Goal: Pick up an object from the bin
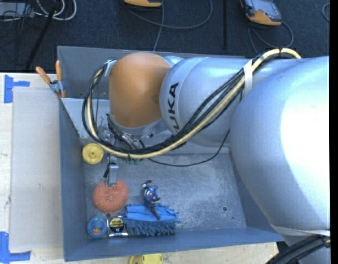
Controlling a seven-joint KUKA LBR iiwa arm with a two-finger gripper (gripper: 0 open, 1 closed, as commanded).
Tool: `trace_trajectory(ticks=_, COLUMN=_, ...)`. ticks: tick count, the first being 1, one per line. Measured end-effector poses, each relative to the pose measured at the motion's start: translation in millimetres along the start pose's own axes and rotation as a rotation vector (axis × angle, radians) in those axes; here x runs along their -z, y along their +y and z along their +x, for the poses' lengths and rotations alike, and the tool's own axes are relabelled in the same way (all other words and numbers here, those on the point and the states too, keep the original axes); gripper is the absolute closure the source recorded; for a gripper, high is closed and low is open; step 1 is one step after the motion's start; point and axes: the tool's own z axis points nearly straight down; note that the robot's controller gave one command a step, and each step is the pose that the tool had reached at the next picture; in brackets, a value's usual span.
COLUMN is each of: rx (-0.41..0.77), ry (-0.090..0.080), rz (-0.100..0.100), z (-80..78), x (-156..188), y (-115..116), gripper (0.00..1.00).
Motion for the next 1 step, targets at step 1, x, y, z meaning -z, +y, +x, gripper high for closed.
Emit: trace_trajectory(ticks=1, rx=-0.004, ry=-0.008, rz=-0.002, z=-2.0, x=5.2, y=-0.8, gripper=0.00)
